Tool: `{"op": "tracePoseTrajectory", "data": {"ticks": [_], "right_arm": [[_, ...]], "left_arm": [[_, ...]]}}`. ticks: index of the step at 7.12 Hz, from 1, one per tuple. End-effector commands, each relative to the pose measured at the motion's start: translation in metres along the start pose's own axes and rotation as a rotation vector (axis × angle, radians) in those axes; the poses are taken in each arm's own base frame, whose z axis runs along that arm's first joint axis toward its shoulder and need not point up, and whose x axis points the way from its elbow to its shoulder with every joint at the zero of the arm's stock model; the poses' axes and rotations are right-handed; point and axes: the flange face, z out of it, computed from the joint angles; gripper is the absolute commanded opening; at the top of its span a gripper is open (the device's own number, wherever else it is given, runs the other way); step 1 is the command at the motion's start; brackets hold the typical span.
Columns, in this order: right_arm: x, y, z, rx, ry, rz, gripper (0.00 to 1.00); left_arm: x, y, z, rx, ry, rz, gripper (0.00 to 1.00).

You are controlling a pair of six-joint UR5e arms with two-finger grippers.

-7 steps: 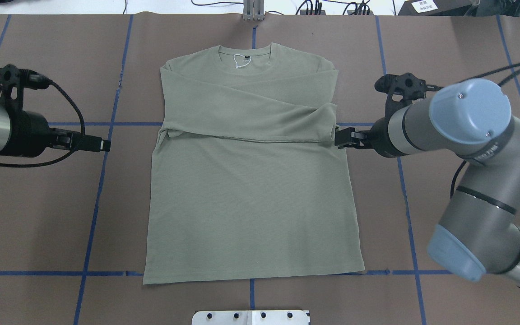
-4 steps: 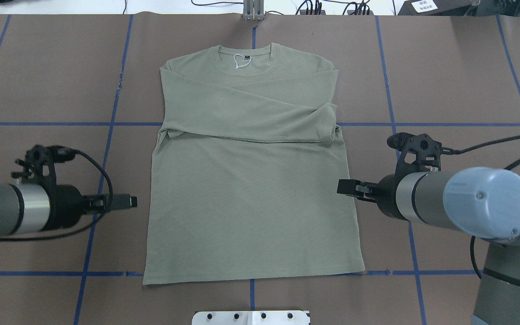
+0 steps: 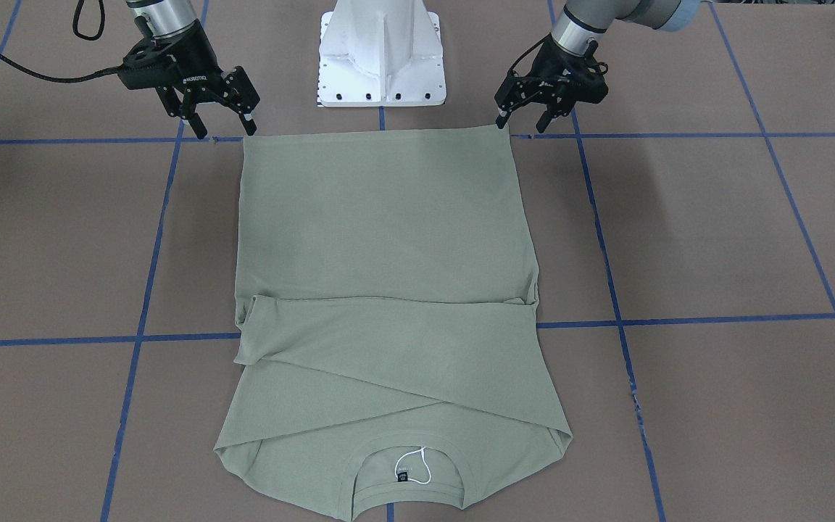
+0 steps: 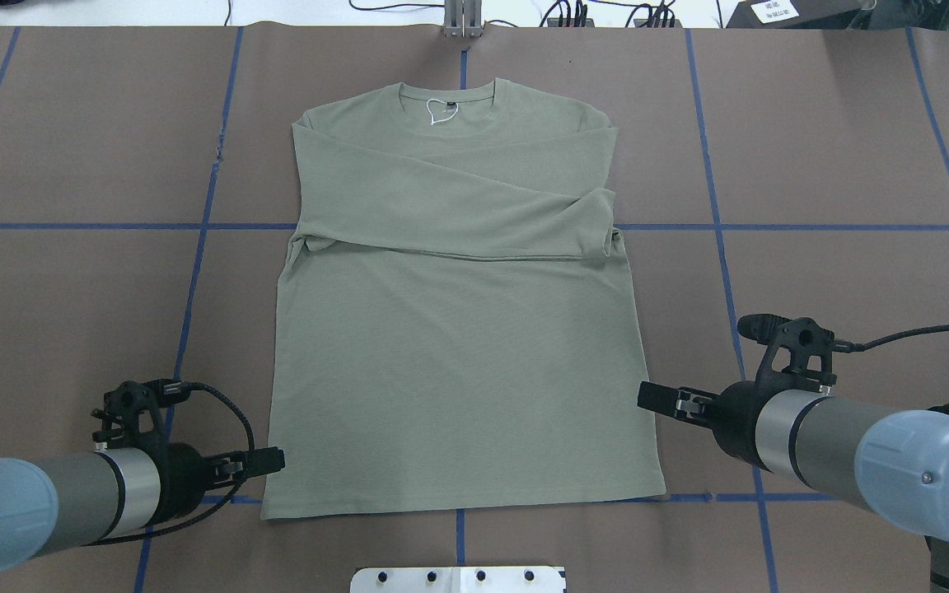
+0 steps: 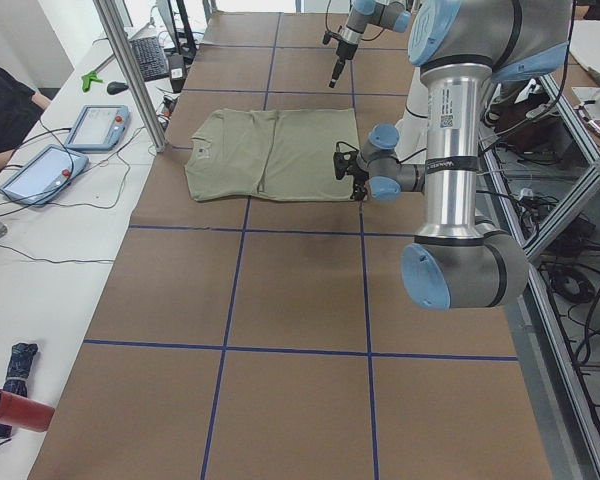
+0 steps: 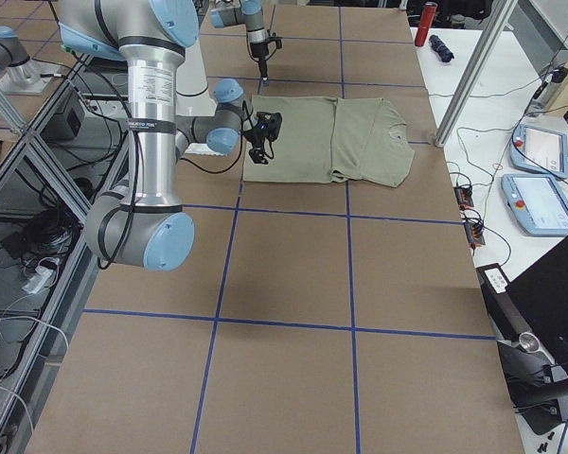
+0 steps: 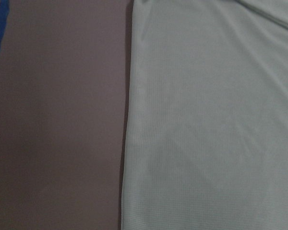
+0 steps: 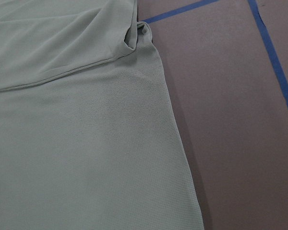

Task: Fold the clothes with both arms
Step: 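Move both grippers down to the shirt hem corners nearest the robot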

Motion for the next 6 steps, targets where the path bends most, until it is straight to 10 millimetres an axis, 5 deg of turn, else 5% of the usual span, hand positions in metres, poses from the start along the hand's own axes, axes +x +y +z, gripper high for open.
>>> {"op": "tracePoseTrajectory", "data": {"ticks": [1, 6], "right_arm": [[0.003, 0.005, 0.000, 0.005, -0.015, -0.001, 1.00], [0.002, 0.004, -0.001, 0.007, -0.021, 0.001, 1.00]], "left_arm": [[0.002, 0.021, 0.018, -0.017, -0.014, -0.017, 0.79], [0.006, 0.040, 0.035, -0.046, -0.022, -0.013, 0.74]]}}
